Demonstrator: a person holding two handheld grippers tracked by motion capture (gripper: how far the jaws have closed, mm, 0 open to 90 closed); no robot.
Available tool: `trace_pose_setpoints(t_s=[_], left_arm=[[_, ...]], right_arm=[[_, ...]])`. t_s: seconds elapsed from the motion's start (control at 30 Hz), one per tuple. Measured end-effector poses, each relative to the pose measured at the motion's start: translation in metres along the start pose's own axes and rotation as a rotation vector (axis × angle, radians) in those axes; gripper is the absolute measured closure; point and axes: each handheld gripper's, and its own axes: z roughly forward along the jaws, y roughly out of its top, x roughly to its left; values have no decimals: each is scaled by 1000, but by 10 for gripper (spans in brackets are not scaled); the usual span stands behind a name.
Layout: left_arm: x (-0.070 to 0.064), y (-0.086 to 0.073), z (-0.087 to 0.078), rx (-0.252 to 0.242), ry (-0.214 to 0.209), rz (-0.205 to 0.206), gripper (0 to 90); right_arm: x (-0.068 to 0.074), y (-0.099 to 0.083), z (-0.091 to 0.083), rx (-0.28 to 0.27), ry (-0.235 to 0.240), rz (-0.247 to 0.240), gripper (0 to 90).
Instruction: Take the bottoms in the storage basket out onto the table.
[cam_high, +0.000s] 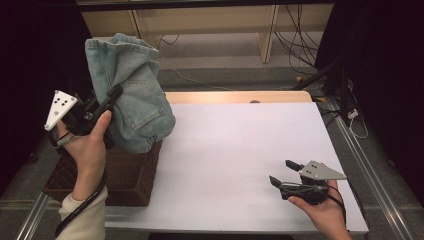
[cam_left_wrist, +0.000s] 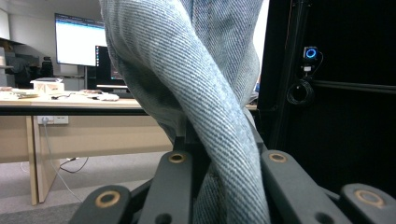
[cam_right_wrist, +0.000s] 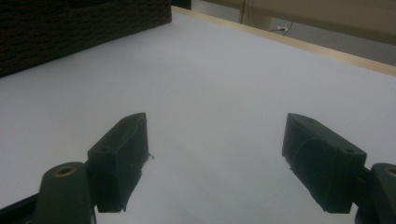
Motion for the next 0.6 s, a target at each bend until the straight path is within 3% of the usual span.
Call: trace_pose_setpoints(t_s=[0.6], left_arm=[[-8,-1,3,-5,-26,5,795]], right_arm=[[0,0,0,0,0,0,235]])
